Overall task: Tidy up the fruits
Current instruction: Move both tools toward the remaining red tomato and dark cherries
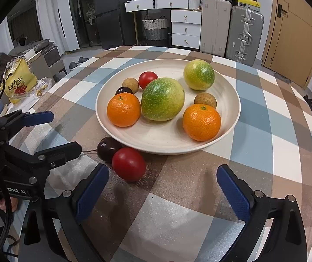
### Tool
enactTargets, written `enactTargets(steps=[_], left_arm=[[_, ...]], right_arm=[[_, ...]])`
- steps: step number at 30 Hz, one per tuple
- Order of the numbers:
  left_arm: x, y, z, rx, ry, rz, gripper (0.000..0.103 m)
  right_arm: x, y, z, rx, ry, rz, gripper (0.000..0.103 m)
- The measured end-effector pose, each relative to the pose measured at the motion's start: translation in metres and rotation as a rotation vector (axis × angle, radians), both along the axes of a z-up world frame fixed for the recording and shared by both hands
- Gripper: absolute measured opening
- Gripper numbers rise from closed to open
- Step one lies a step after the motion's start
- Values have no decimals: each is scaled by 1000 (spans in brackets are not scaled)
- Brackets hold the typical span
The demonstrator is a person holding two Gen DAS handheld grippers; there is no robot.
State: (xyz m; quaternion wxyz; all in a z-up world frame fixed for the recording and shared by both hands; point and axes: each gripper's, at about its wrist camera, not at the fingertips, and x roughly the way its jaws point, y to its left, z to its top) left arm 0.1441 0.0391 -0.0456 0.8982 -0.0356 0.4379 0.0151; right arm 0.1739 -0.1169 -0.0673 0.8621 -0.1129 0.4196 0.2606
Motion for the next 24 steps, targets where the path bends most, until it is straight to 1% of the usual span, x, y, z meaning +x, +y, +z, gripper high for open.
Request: enactTargets(steps=[1, 6, 8, 13, 15, 16, 18, 20, 24], left_arm=[[1, 1, 0, -3, 0, 3, 102], [0, 6, 1, -2, -3, 15, 102], [0, 8, 1, -4, -3, 20, 102], [0, 12, 2, -16, -1, 29, 102], [0, 12, 2, -16, -1, 27, 102], [0, 12, 2, -19, -1, 25, 102], [0, 12, 2, -18, 0, 24, 102], [0, 12, 2, -16, 2, 22, 102], [0, 9, 3, -13, 5, 20, 102]], right_arm=[[-1, 1, 0, -4, -4, 5, 101], [-3, 8, 0, -24, -17, 19, 87], [-4, 10, -1, -26, -20, 26, 84], [-9, 13, 1, -24, -43, 45, 78], [-9, 14, 1, -25, -42, 51, 69], [-9, 14, 0, -25, -38, 52, 67], [-10, 14, 0, -12, -24, 64, 58], [-12, 14, 0, -4, -21, 70, 56], [-15, 13, 1, 14, -21, 82, 48]])
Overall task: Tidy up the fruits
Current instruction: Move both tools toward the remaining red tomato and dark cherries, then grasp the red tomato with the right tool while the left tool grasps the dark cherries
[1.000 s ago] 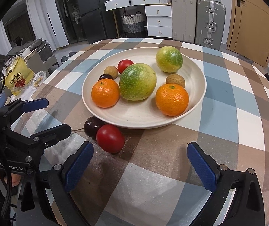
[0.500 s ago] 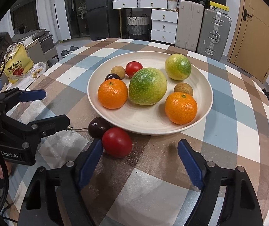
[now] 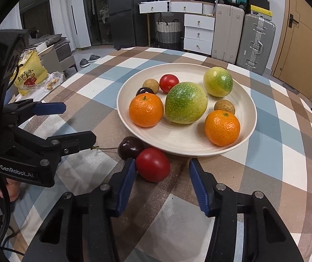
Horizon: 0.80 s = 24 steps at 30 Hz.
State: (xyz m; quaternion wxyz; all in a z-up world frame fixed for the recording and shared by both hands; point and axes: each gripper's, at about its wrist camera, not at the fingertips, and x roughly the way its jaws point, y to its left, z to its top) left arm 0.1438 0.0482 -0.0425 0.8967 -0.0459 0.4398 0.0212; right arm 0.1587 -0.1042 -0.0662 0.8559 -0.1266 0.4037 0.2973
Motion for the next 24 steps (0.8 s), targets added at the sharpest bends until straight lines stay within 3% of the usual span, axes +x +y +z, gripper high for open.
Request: enactTargets(steps=[8, 24], left_arm=[[-1, -7, 4, 5, -2, -12, 102], [3, -33, 0, -5, 17, -74, 102]], right_arm=[[-2, -7, -3, 61, 63, 19, 33], [-13, -31, 4, 124, 54, -3, 32]])
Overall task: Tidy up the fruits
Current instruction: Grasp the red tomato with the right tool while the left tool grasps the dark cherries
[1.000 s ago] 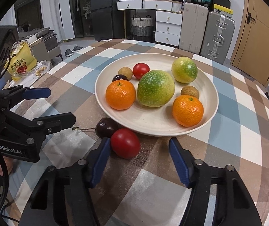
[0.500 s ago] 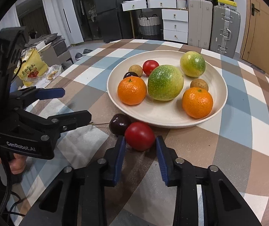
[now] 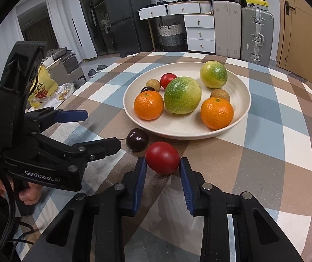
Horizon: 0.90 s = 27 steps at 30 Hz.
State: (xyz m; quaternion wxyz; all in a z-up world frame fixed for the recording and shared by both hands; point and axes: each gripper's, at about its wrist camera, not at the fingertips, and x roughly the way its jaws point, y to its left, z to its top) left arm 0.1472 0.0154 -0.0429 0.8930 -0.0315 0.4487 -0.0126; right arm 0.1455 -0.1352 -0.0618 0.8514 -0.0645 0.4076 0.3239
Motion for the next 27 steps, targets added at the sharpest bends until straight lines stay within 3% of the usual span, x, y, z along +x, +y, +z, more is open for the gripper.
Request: enactTargets(steps=[13, 15, 18, 20, 27], left_arm=[[10, -22, -5, -21, 5, -63, 102], [10, -26, -5, -19, 0, -79, 98], [10, -34, -5, -14, -6, -117, 82], [9, -40, -6, -14, -4, -152, 65], [9, -54, -6, 0, -13, -218, 56]], right_arm=[[-3, -29, 10, 42, -14, -63, 32], [-3, -31, 10, 45, -13, -69, 32], [-3, -35, 10, 45, -10, -75, 32], [-4, -36, 10, 44, -11, -79, 32], [-2, -40, 10, 56, -5, -88, 32]])
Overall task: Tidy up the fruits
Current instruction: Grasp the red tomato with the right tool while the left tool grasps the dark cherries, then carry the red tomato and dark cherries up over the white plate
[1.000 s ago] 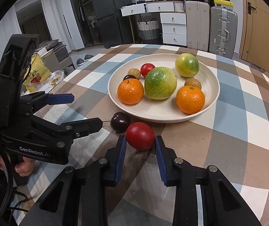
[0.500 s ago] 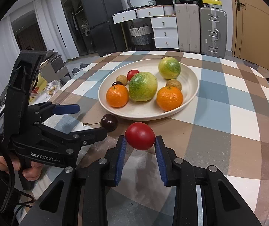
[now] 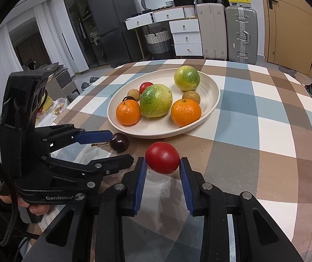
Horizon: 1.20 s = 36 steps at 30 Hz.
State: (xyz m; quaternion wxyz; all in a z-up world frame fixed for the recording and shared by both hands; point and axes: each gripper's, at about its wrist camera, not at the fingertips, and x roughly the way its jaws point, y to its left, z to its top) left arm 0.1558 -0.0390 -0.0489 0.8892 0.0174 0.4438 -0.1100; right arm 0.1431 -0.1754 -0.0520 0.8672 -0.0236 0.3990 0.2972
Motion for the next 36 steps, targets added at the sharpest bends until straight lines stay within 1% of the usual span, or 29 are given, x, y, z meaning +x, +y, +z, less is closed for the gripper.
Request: enactTargets(steps=[1, 2, 3, 6, 7, 8, 11, 20, 26, 36], left_arm=[[0, -1, 0, 5, -3, -5, 52], [-1, -2, 0, 11, -8, -9, 43], [-1, -3, 0, 13, -12, -15, 40], [-4, -3, 1, 10, -24, -25, 37], [-6, -2, 2, 4, -30, -28, 31], [-7, -1, 3, -1, -33, -28, 23], [-10, 3, 5, -29, -28, -35, 24], [-18, 6, 13, -35, -53, -40, 23], [-27, 10, 28, -49, -86, -27, 23], [-41, 23, 63, -69, -156, 18, 23]], right_arm=[[0, 0, 0, 0, 1, 0, 32], [0, -1, 0, 0, 1, -2, 32], [0, -1, 0, 0, 0, -4, 32], [1, -3, 1, 0, -1, -10, 32], [0, -3, 1, 0, -1, -12, 32], [0, -3, 1, 0, -2, -13, 32], [1, -3, 0, -4, -1, -14, 32], [0, -1, 3, -7, -8, -13, 32], [-5, -1, 13, 1, -31, -8, 31], [-15, -4, 43, 27, -94, -3, 31]])
